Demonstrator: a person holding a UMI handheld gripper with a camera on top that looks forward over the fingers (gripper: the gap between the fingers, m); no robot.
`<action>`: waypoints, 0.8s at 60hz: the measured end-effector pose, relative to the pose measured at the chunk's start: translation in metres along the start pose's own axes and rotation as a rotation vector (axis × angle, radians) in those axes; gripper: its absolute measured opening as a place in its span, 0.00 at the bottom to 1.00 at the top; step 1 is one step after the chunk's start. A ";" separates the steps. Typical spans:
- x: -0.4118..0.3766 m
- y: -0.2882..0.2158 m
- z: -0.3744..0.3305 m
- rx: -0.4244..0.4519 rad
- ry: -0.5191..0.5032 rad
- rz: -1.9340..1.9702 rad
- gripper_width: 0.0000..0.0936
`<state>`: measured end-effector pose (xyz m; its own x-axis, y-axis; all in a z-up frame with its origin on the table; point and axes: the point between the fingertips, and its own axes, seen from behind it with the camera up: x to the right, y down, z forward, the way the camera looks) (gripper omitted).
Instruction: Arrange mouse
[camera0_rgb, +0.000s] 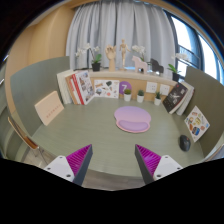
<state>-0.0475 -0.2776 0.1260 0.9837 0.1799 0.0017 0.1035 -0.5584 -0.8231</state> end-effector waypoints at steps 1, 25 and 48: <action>0.012 0.010 0.003 -0.012 0.008 0.000 0.92; 0.280 0.123 0.028 -0.221 0.275 0.154 0.90; 0.378 0.088 0.116 -0.212 0.254 0.163 0.88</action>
<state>0.3163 -0.1646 -0.0121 0.9921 -0.1173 0.0437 -0.0552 -0.7235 -0.6881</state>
